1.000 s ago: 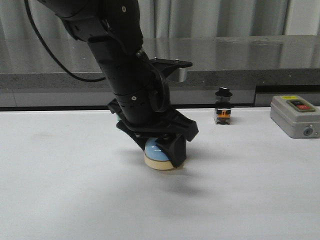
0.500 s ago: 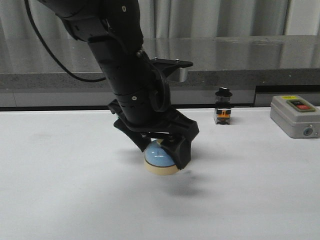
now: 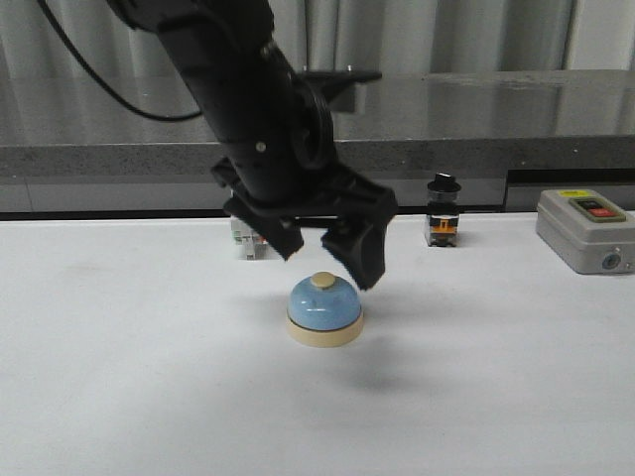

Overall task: Place and press bell with both arms
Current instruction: 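Raise the left gripper away from the bell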

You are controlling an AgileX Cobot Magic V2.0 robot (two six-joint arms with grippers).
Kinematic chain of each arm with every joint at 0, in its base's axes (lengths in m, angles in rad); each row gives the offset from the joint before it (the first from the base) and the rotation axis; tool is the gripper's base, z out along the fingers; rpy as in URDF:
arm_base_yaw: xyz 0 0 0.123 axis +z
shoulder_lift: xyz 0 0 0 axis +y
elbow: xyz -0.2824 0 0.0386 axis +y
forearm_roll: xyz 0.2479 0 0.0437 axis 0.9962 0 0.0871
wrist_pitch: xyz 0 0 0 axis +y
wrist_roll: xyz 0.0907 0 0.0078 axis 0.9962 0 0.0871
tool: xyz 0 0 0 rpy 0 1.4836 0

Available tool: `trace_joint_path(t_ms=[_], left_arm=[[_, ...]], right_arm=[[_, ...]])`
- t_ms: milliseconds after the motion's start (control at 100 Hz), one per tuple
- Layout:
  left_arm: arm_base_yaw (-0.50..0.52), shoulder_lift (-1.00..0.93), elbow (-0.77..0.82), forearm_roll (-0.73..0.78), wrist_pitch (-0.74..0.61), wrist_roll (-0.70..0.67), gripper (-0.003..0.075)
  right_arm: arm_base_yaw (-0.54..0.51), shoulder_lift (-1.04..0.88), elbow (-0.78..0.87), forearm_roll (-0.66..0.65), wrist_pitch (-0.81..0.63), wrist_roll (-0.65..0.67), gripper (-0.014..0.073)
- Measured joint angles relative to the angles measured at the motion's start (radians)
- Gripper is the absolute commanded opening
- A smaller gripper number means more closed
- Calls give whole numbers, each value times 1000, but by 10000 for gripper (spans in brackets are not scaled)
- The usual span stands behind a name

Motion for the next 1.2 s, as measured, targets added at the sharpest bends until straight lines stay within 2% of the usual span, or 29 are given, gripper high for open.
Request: trace_joint_path(t_ms=[220,560,900,1040,1200], left_arm=[[31,-167,0,-11,-4,0,610],[239,-357,43,-34,-28,0,609],[456,-579,262,-61,-84,0,606],[505,-698,376,-79,-135,0,606],[514,-847,513,-90,-204,0,606]], right_arm=[[0,0,0,0,0,0,-60],[0,0,0,0,0,0,-60],[0,0,0,0,0,0,-60],[0,0,0,0,0,0,-60],[0,0,0,0,0,0,-60]])
